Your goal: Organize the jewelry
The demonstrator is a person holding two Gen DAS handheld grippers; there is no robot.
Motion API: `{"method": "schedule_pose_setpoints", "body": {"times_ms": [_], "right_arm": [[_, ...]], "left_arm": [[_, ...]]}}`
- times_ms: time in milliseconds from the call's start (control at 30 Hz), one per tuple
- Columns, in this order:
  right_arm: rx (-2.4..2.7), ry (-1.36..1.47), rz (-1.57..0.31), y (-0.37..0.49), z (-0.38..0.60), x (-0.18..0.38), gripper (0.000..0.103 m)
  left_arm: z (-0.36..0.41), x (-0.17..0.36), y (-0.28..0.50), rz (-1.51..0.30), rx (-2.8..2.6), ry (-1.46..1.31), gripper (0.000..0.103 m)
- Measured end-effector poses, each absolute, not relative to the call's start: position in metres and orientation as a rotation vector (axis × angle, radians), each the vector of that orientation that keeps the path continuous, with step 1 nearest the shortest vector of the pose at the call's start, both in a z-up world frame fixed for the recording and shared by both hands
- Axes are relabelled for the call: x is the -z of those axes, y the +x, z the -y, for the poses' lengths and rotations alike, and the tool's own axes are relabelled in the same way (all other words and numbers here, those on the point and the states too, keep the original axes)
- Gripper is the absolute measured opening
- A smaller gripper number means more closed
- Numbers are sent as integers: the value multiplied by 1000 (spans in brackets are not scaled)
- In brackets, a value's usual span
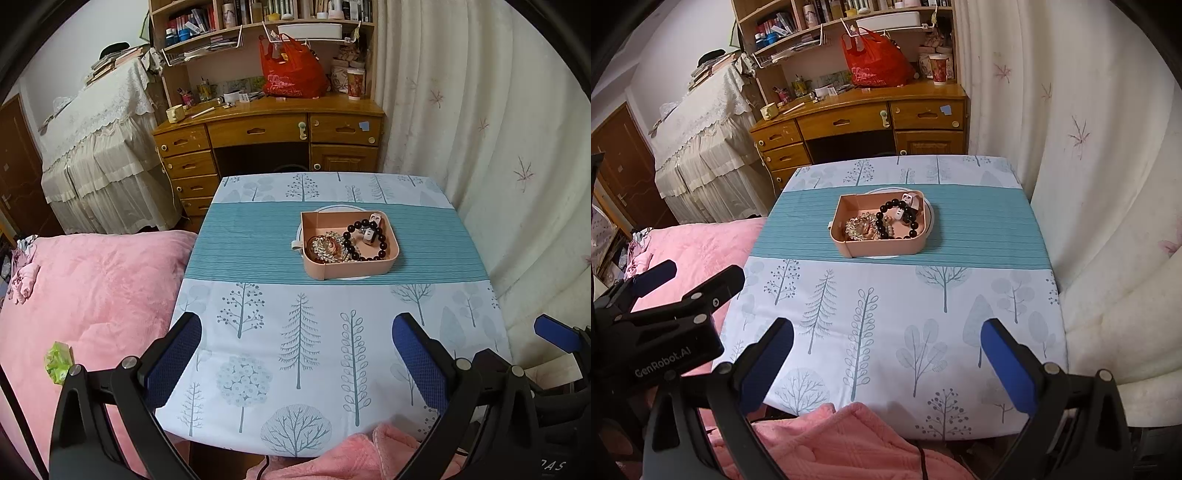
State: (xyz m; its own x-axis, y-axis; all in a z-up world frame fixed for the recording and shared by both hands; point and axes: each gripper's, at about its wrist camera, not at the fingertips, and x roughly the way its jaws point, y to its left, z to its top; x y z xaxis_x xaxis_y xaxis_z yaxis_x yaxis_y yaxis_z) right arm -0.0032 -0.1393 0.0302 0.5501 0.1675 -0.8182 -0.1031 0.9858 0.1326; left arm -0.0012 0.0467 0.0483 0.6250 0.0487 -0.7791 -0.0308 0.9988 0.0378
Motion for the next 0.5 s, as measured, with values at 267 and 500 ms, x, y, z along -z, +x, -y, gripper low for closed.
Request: {"method": "schedule_pose_setpoints", "body": {"times_ms": [267,500], "right_arm": [[-153,78,-990,1,140,-26,102],[-150,82,-1003,4,141,-24,102]], "left_arm": [[-45,-46,2,-902,-43,24,102],[-45,-43,5,-910,-39,22,102]]}}
